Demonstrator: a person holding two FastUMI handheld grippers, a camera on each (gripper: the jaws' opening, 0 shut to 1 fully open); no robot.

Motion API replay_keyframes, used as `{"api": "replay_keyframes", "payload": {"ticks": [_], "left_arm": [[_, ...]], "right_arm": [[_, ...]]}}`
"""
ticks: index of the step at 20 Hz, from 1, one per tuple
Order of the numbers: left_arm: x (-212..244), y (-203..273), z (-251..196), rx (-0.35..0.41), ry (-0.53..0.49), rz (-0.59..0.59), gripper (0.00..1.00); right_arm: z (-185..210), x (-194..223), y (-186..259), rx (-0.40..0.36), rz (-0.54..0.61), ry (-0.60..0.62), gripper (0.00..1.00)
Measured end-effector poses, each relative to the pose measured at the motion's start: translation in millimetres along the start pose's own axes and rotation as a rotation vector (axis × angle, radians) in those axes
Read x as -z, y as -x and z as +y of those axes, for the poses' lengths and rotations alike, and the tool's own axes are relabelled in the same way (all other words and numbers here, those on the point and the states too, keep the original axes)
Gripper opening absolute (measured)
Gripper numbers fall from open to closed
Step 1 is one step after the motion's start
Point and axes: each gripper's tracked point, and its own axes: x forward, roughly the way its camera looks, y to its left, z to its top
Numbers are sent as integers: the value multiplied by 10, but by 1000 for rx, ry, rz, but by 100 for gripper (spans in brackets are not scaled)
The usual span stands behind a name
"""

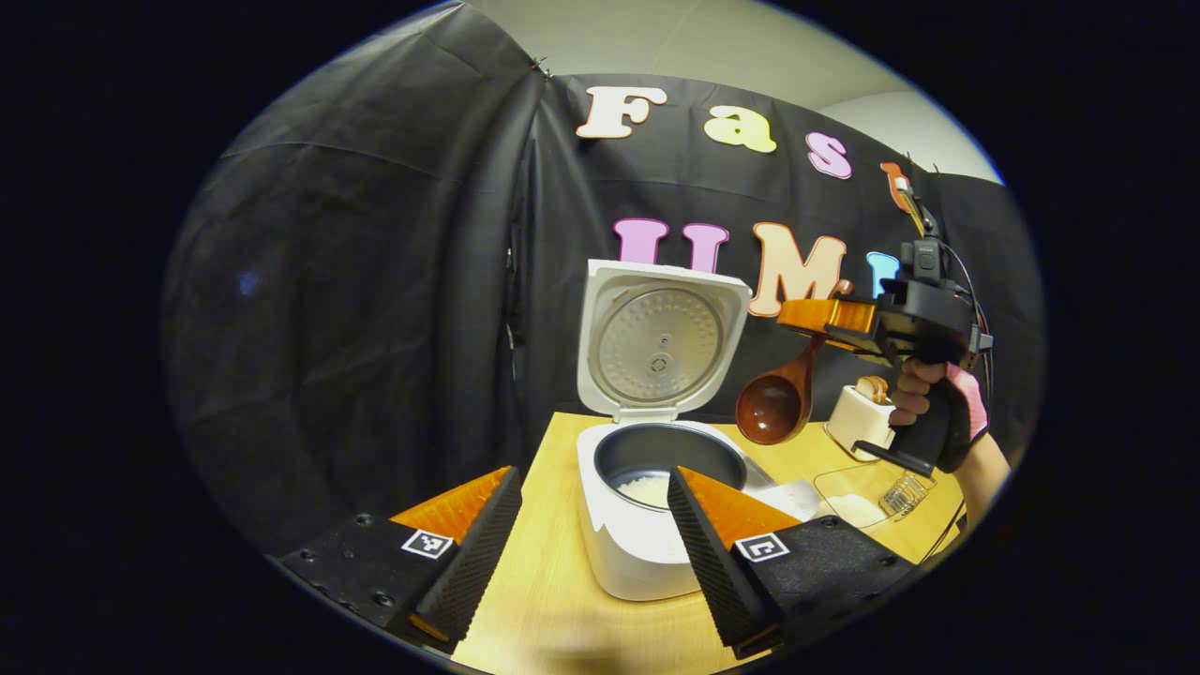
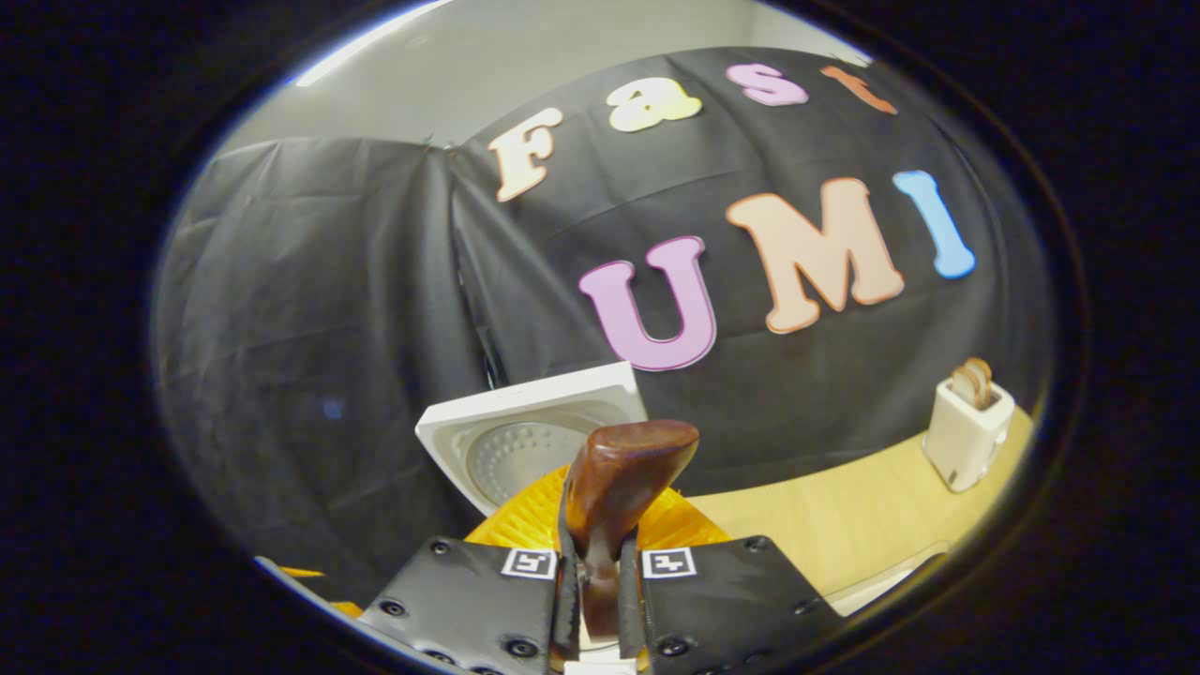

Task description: Close the left gripper, press the button to open the rice cooker; take a wooden spoon from the chopstick holder with the right hand, scoop a spoonful of rice and pour it into the rice cooker, then put the wooden spoon back into the chopstick holder.

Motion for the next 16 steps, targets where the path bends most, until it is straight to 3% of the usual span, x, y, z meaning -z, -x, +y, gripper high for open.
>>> {"api": "replay_keyframes", "payload": {"ticks": [8,11,16], "left_arm": [[74,-93,-531,68,1,26,93],[97,-120,-726,74,3,34,93],[110,-132,-893,42,6,45,93]], "right_arm": [[-1526,-773,837,187,-93,-212,19],[-2271,-1006,1244,304,-130,-166,19],[-3102,-1154,1692,424,-120,-57,19]]}}
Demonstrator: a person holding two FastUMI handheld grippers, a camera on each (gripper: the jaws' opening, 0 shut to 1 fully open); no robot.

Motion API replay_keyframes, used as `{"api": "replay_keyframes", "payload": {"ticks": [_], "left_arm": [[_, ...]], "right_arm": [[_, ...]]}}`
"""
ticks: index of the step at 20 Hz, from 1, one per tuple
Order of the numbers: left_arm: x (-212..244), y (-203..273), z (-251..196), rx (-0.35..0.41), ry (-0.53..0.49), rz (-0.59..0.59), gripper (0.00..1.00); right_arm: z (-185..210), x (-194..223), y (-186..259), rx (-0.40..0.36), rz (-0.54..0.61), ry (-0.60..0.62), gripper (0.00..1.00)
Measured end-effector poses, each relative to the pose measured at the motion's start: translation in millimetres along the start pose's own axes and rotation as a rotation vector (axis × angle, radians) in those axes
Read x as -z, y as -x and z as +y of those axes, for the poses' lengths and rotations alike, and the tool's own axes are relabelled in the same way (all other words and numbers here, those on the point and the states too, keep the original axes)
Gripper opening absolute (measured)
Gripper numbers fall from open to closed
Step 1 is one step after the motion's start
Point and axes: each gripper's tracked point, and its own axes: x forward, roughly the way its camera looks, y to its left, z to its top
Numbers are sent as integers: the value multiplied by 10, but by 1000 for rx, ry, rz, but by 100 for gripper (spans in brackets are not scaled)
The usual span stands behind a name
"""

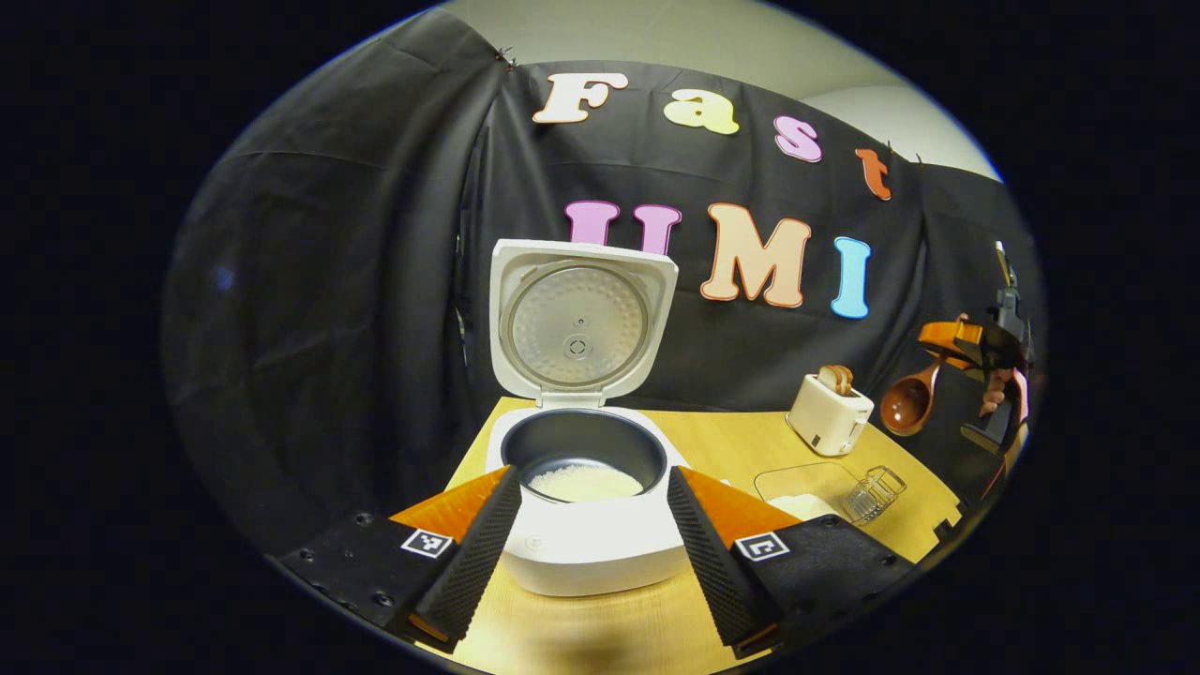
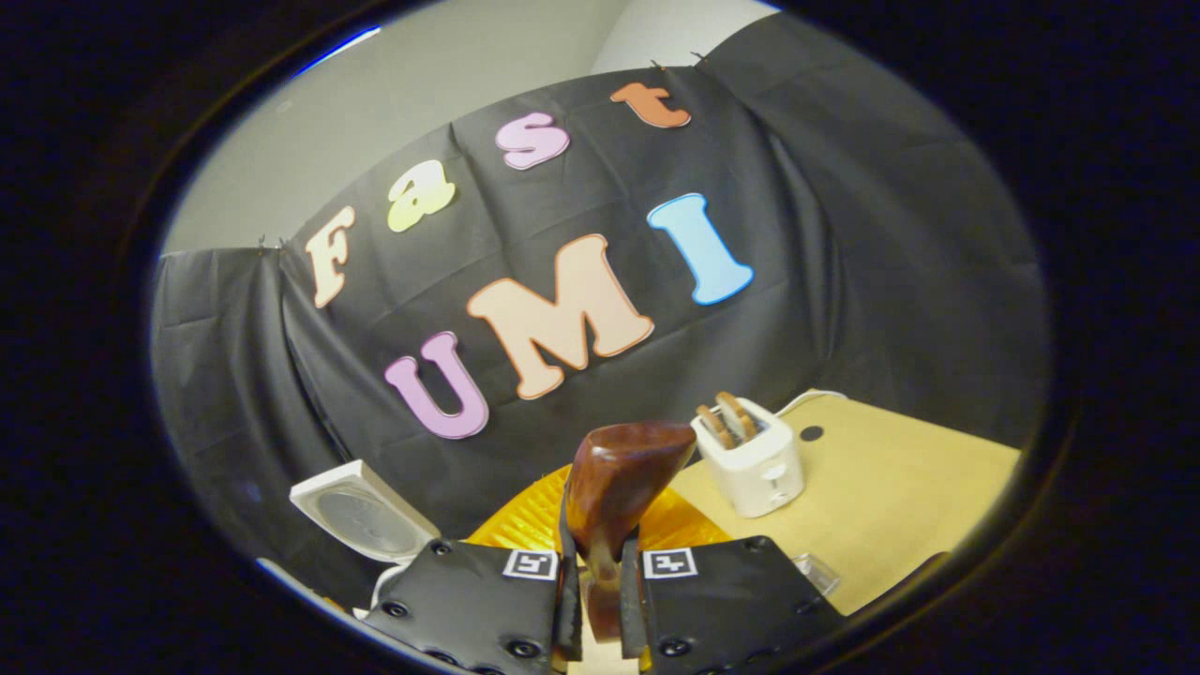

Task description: Close the left gripper, press the button to open the rice cooker; take a wooden spoon from the chopstick holder with the right hand, scoop a spoonful of rice and pour it into the rice cooker, then put the wooden spoon back into the chopstick holder.

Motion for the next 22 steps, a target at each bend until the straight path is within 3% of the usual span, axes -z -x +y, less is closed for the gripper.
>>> {"api": "replay_keyframes", "payload": {"ticks": [5,14,22], "left_arm": [[-21,89,-71,-57,12,-10,93],[-29,301,-78,-127,56,-18,93],[-42,341,-29,-161,16,-11,93]], "right_arm": [[-621,183,-109,78,32,208,19],[-1062,856,-390,104,78,383,19],[-1245,1222,-413,120,133,362,19]]}}
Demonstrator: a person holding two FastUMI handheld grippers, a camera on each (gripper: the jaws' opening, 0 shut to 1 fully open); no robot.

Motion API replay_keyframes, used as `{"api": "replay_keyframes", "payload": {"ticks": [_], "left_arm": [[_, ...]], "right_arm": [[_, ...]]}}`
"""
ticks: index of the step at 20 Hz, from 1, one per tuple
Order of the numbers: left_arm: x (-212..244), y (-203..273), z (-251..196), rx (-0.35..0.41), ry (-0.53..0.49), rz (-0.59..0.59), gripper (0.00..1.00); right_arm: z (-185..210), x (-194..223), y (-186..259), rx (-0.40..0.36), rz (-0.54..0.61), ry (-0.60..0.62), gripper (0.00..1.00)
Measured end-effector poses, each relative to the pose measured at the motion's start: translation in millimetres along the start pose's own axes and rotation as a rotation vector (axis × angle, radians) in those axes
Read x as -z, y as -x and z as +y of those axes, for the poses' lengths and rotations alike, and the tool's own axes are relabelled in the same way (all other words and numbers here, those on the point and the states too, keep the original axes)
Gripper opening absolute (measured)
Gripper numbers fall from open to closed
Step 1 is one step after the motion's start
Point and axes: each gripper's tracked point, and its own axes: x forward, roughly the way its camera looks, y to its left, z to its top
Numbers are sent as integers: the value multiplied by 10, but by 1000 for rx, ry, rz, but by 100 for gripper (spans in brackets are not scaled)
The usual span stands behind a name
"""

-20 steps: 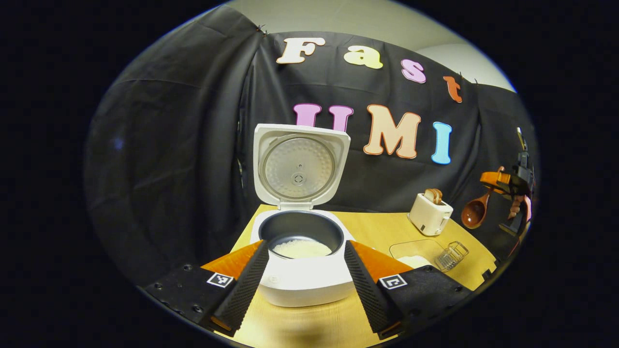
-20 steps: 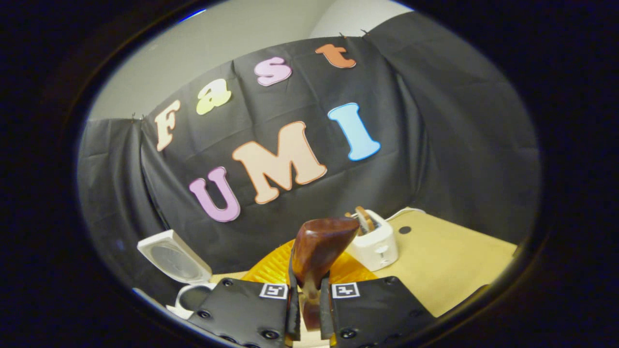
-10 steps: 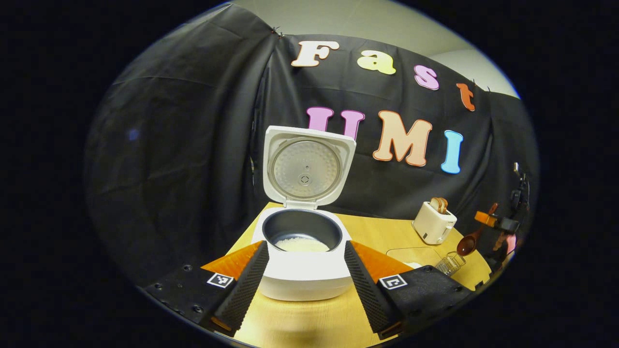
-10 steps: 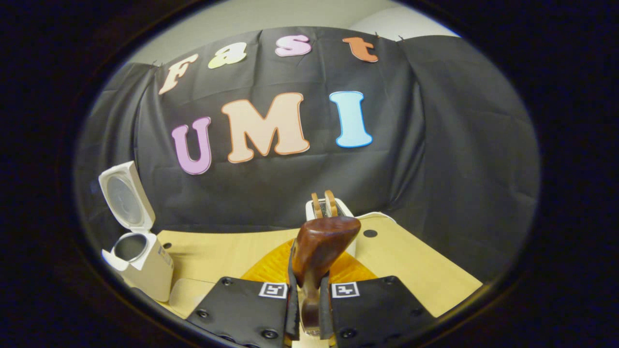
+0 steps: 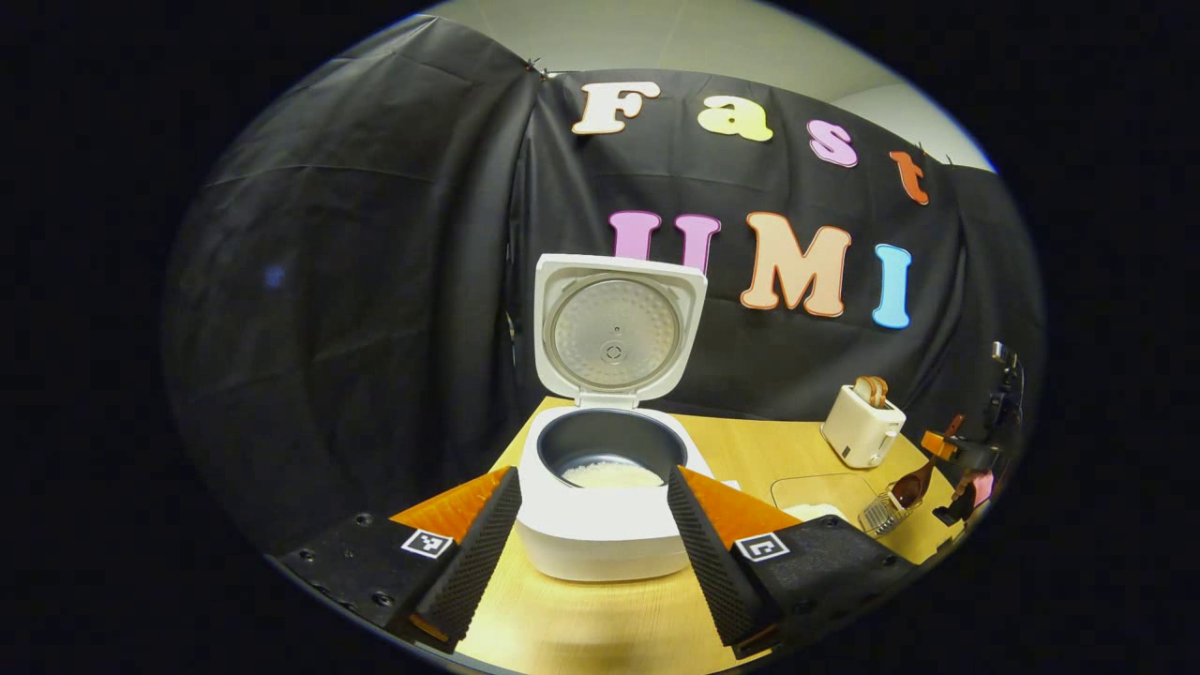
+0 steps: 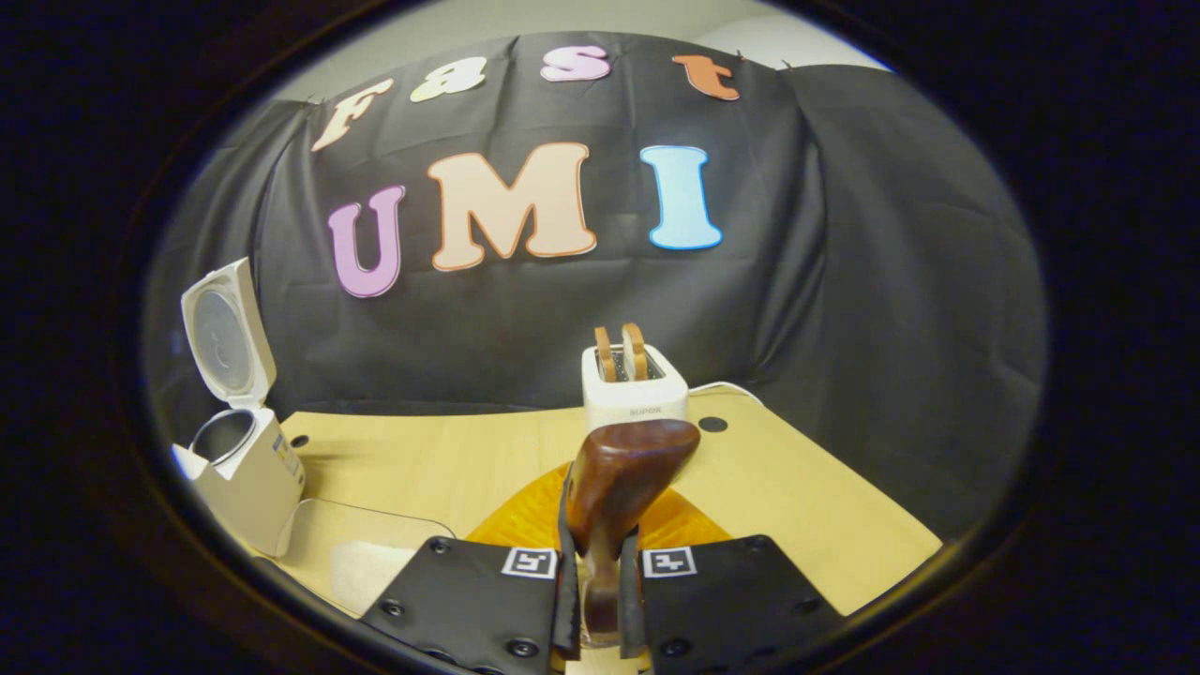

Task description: Close the left gripper, press the button to open the rice cooker; take a wooden spoon from the chopstick holder with the right hand, scoop a spoonful of rice and pour it into the rice cooker, then put the wooden spoon back into the chopstick holder.

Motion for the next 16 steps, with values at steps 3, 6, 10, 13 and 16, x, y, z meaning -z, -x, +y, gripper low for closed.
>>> {"api": "replay_keyframes", "payload": {"ticks": [3,6,10,13,16], "left_arm": [[-6,-11,-72,14,-11,0,93],[-14,-45,-127,28,-26,2,93],[-25,-63,-162,42,-31,1,93],[-39,-85,-199,56,-26,-1,93],[-69,-121,-207,63,-21,-6,93]], "right_arm": [[26,172,-7,-12,39,-8,19],[61,250,4,-40,52,-21,22],[54,312,64,-61,72,-24,26],[6,160,117,-66,41,-52,47],[-79,43,185,-55,24,-80,64]]}}
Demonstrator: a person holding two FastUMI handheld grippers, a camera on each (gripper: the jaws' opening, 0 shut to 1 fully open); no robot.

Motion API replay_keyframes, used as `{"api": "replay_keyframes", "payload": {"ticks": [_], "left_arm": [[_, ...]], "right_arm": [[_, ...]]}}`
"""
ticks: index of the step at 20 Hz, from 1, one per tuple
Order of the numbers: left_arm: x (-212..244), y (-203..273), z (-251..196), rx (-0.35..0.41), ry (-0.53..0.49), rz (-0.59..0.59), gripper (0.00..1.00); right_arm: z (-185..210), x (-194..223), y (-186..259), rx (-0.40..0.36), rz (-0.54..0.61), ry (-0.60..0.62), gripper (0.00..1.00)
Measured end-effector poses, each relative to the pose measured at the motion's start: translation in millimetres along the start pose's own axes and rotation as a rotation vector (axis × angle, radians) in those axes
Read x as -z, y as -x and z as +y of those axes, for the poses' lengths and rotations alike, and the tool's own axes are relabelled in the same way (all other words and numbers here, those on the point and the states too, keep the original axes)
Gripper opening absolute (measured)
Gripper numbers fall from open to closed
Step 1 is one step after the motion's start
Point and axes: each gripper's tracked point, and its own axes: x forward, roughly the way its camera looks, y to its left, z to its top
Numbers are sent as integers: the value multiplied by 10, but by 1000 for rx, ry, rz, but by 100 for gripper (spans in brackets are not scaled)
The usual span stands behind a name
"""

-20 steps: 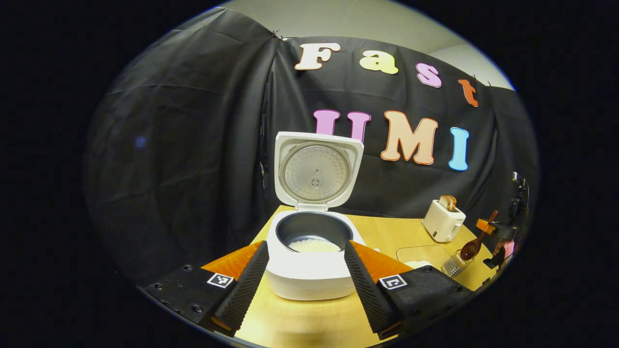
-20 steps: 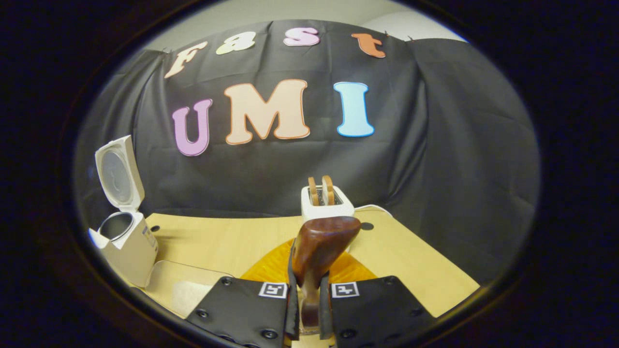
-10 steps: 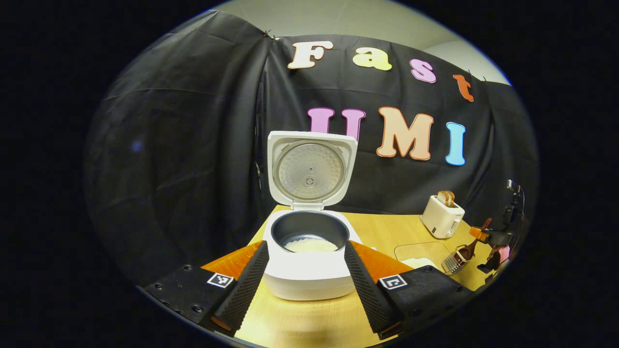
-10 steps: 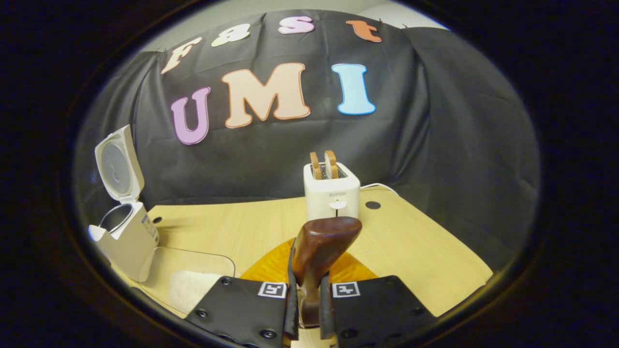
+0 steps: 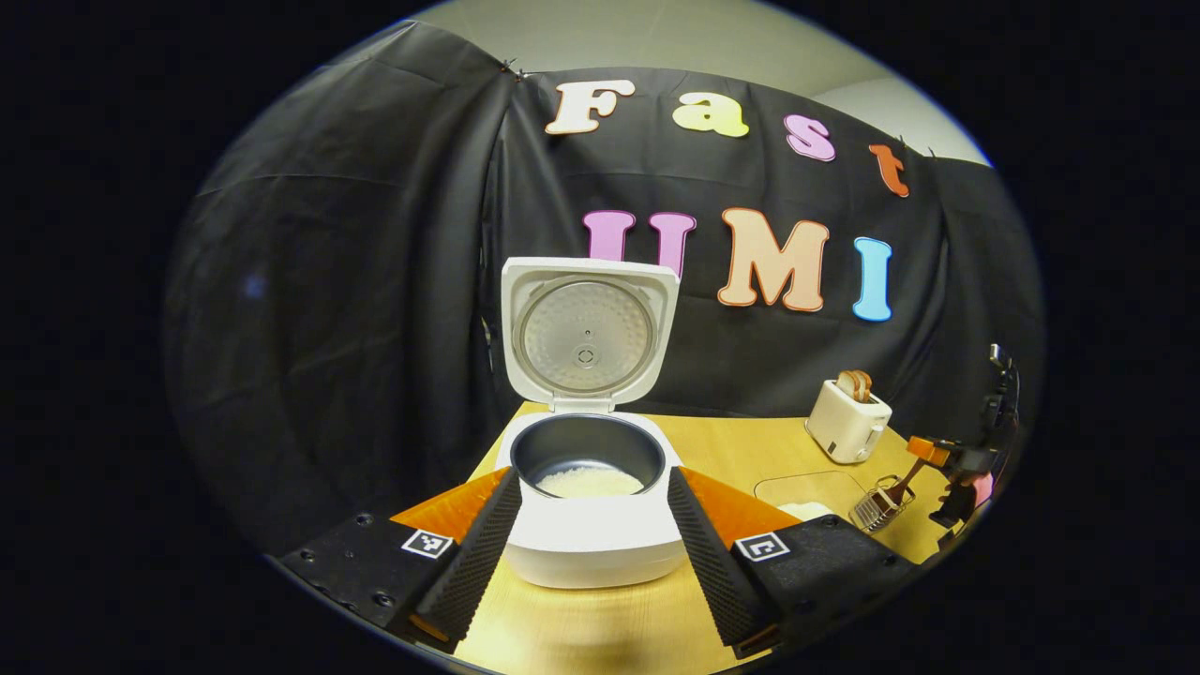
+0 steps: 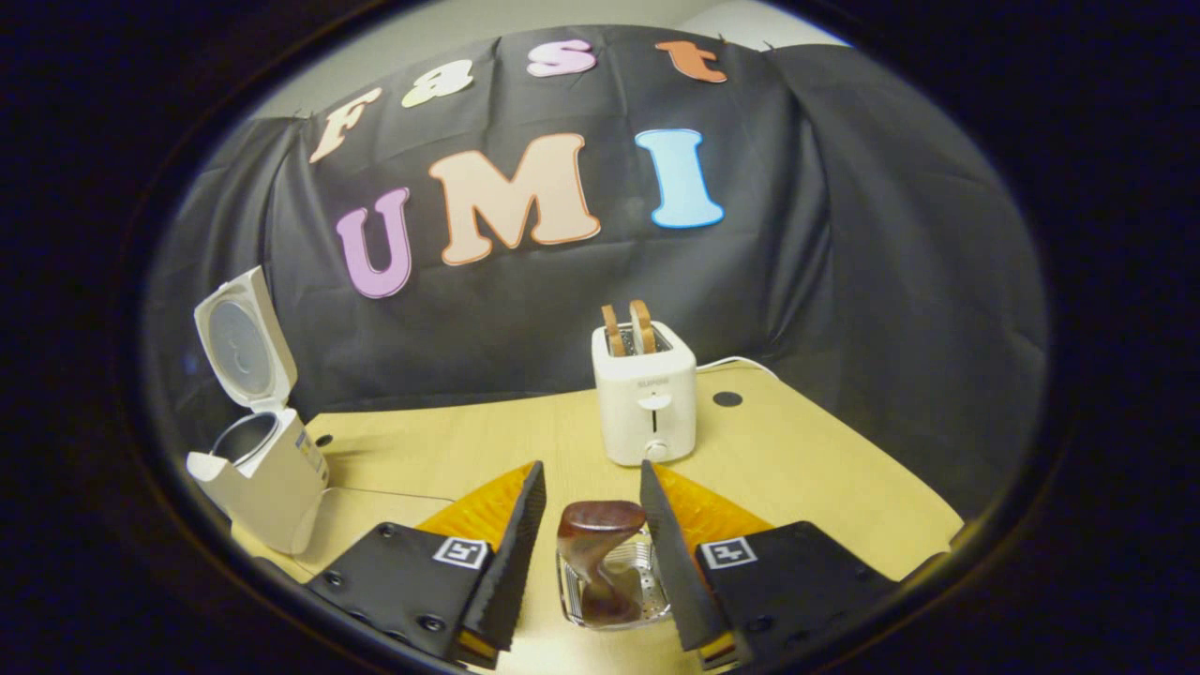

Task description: Close the left gripper, press the button to open the rice cooker; take a wooden spoon from the chopstick holder with the right hand, scoop a spoonful of rice and pour it into the rice cooker, then put the wooden spoon back into the chopstick holder.

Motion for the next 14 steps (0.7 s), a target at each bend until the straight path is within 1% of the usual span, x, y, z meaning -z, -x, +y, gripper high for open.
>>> {"api": "replay_keyframes", "payload": {"ticks": [1,4,6,11,14], "left_arm": [[-1,-10,7,3,8,2,93],[-34,-47,-5,15,39,1,93],[-53,-78,-22,23,37,1,93],[-280,-195,-17,44,11,-29,93],[-502,-355,22,46,46,-54,93]], "right_arm": [[-29,-46,34,4,-7,-3,77],[-147,-148,163,35,-25,-4,86],[-200,-282,282,47,-45,-12,92],[-272,-509,634,69,-90,-52,92],[-202,-551,913,66,-109,-64,96]]}}
